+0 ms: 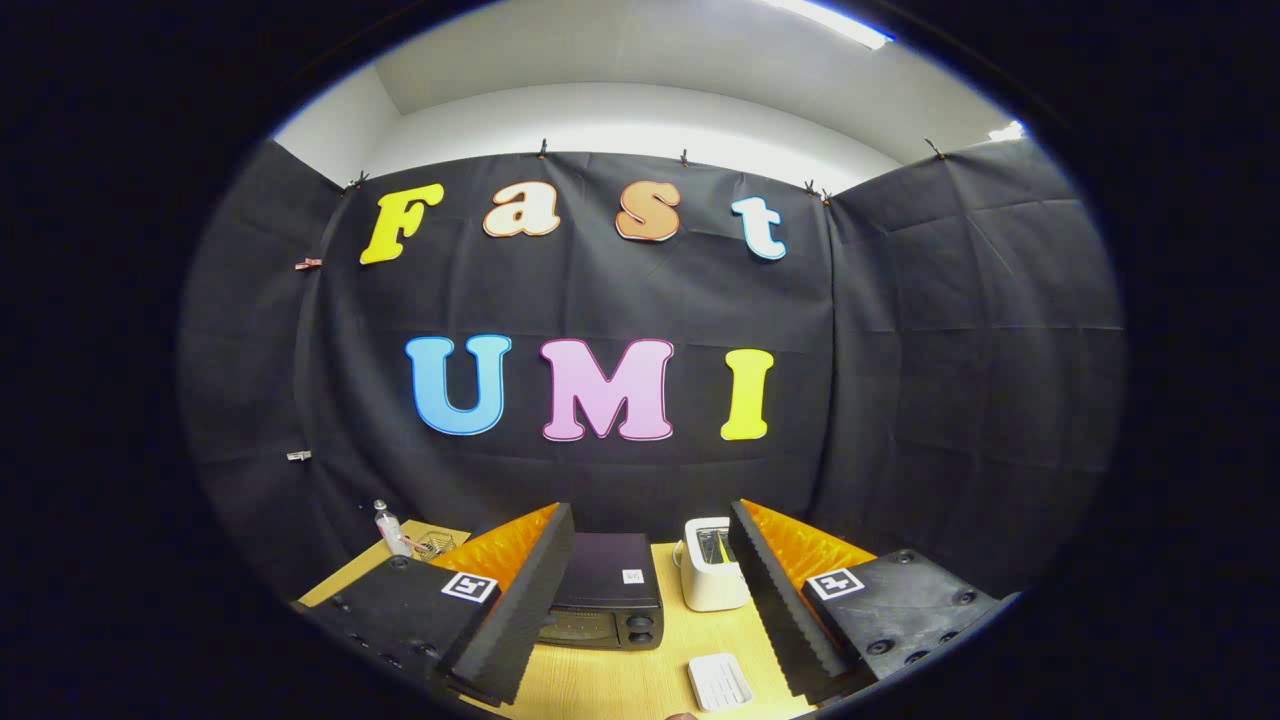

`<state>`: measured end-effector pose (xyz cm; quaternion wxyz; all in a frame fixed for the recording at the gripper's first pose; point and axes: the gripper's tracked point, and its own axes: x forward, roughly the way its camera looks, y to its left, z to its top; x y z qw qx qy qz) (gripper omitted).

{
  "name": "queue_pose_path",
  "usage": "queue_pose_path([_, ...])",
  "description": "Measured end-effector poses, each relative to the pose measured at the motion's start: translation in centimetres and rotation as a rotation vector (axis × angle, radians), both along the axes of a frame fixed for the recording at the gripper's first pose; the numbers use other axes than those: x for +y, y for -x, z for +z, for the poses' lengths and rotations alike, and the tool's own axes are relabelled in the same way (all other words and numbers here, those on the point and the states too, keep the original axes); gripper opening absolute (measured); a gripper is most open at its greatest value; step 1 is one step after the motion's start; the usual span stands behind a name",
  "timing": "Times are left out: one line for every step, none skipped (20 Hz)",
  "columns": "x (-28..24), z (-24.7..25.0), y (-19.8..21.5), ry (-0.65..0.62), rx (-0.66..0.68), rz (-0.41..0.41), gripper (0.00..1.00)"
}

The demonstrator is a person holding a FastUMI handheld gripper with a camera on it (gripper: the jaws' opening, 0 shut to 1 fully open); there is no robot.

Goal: Open the toaster oven, put the food inside, and close the toaster oven door.

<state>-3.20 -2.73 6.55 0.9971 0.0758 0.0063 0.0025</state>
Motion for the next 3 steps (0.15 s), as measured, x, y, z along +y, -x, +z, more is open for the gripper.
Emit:
queue_pose_path([-0.27, -0.19, -0.04, -0.003, 0.002, -0.006, 0.96])
queue_pose_path([-0.42, -0.45, -0.05, -0.005, 0.006, -0.011, 0.96])
queue_pose_path([-0.47, -0.60, -0.05, -0.007, 0.009, -0.012, 0.96])
